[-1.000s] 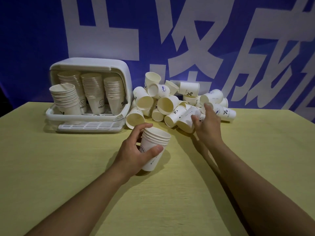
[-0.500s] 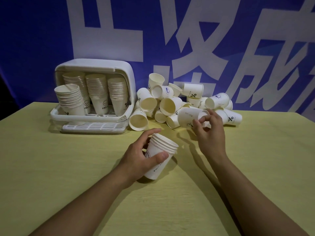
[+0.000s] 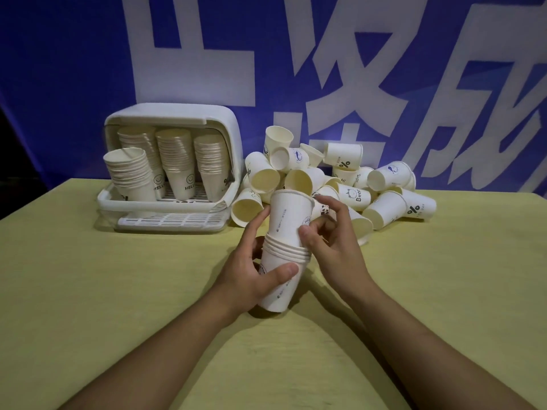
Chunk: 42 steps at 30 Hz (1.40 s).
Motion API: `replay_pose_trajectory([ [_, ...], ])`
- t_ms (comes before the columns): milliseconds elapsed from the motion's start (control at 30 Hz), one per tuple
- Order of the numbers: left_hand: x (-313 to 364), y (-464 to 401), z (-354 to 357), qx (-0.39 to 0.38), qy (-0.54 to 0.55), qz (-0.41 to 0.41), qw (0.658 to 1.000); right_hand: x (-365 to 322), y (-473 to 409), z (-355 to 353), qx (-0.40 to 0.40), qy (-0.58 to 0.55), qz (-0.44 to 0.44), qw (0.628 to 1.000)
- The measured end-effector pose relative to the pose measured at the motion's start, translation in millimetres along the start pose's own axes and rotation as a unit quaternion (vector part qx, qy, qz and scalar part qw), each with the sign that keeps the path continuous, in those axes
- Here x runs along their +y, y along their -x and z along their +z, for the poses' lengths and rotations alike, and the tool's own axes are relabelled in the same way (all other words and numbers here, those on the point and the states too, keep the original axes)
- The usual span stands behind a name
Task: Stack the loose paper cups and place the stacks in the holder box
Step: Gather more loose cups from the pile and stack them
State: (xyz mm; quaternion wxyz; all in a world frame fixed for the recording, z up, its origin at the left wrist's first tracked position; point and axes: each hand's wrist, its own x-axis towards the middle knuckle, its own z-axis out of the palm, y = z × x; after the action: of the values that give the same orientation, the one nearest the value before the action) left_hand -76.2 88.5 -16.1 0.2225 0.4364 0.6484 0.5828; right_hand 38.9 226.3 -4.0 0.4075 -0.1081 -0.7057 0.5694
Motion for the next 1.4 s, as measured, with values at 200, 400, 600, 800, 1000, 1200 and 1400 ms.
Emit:
replay_pose_trajectory([
  [200, -0.1, -0.1, -3.7, 0.049, -0.015, 0.012, 0.999, 1.5, -1.2, -6.5, -0.017, 0.109, -0.026, 0.994],
  [400, -6.0, -3.2, -7.4, 0.071, -0.018, 0.013, 0.997, 11.4, -8.1, -19.7, 0.091, 0.290, -0.085, 0.949],
  [600, -5.3, -3.1, -7.1, 0.056, -0.011, 0.012, 0.998, 29.3, -25.8, -53.5, 0.135, 0.516, 0.074, 0.843],
  [800, -5.4, -1.7, -6.3, 0.048, -0.023, 0.012, 0.999, 32.2, -33.7, -61.1, 0.126, 0.504, 0.132, 0.844],
  [1000, -5.4, -1.7, -7.0, 0.046, -0.021, 0.017, 0.999, 15.8, -27.1, -64.4, -0.016, 0.602, 0.183, 0.777],
  [1200, -1.8, -0.1, -8.1, 0.008, -0.004, 0.031, 0.999, -5.1, -24.7, -63.3, 0.105, 0.456, 0.082, 0.880],
  [1400, -2.7, 2.8, -8.1, -0.058, -0.021, 0.033, 0.998, -6.1, -16.8, -43.3, 0.088, 0.175, -0.020, 0.980],
])
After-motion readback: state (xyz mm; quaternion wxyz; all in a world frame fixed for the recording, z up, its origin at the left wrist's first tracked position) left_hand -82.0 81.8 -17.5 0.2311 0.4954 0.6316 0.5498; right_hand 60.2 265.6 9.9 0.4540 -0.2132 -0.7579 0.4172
